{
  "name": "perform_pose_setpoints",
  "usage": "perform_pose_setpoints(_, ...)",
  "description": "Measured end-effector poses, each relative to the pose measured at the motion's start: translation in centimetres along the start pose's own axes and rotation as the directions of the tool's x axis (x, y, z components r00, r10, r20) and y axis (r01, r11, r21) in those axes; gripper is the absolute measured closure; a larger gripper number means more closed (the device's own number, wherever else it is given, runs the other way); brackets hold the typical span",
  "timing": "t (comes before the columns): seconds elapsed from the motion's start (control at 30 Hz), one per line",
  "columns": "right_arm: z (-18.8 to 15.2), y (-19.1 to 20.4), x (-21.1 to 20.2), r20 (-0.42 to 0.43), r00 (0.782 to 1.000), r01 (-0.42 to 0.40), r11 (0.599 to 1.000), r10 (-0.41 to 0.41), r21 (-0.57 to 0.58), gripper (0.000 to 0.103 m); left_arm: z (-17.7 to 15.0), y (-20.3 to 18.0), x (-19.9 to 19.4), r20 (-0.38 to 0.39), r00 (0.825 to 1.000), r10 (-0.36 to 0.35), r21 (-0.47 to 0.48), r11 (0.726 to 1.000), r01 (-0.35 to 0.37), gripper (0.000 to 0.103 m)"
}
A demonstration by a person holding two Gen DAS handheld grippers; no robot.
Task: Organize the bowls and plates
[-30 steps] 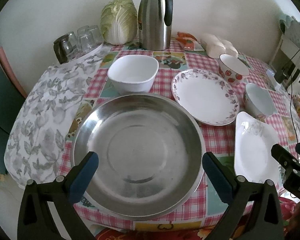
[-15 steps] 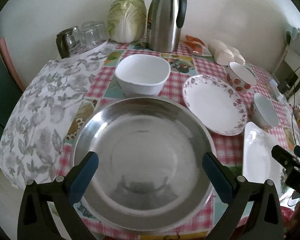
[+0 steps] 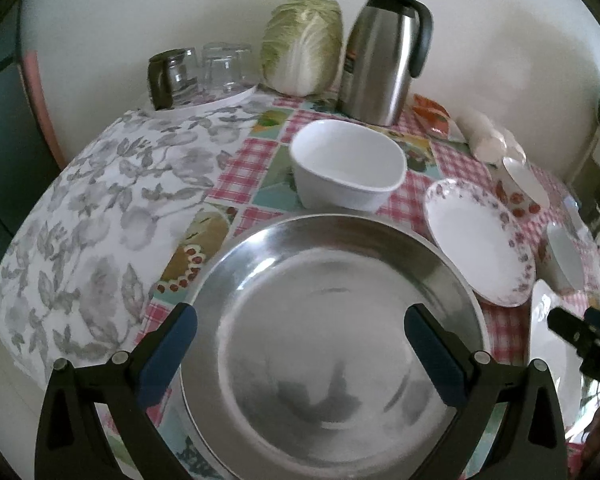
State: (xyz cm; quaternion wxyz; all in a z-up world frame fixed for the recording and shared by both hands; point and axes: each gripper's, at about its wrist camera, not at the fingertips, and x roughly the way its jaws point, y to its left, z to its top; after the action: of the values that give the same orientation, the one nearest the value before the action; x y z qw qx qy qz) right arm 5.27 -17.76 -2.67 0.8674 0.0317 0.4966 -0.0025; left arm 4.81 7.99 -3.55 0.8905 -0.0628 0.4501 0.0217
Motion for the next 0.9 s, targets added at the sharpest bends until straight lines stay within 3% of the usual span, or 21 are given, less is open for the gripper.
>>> perform_pose_setpoints(0.13, -0.2, 1.2, 0.8, -0.013, 0.999, -0.034, 0.998, 0.033, -0.045, 0.0, -0.2, 1.2, 0.8, -0.024, 1.0, -0.006, -0.018, 1.0, 0.006, 0.0)
perform_pose_setpoints(0.3, -0.3, 2.4, 1.6, -0.029, 0.996, -0.087, 0.994, 0.085, -0.069, 0.004, -0.7, 2.9, 1.6, -0.051, 0.998, 0.035, -0.038, 0.999, -0.037, 0.0)
perform_pose_setpoints(0.6, -0.9, 4.8, 3.1, -0.072, 0.982, -0.184, 0.975, 0.176, -0.125, 0.035, -1.5, 6.0, 2.3, -0.079, 0.995, 0.065, -0.119, 0.99, -0.074, 0.002)
perform_pose_setpoints(0.67, -1.2, 5.2, 3.6, -0.096, 0.976, -0.207, 0.97, 0.195, -0.132, 0.047, -1.7, 6.5, 2.5, -0.089, 0.995, 0.052, -0.139, 0.988, -0.064, 0.011)
perform_pose_setpoints(0.73, -1.4, 5.7, 3.9, -0.108, 0.975, -0.208, 0.968, 0.194, -0.142, 0.053, -1.8, 6.9, 2.9, -0.108, 0.994, 0.031, -0.159, 0.986, -0.048, 0.024)
perform_pose_setpoints(0.87, -1.6, 6.2, 4.7, -0.133, 0.97, -0.225, 0.962, 0.205, -0.156, 0.066, -2.1, 7.0, 3.2, -0.128, 0.992, 0.008, -0.171, 0.985, -0.03, 0.038)
perform_pose_setpoints(0.9, -1.7, 6.4, 4.9, -0.134, 0.969, -0.23, 0.96, 0.209, -0.158, 0.067, -2.1, 7.0, 3.3, -0.133, 0.991, 0.005, -0.171, 0.985, -0.028, 0.046)
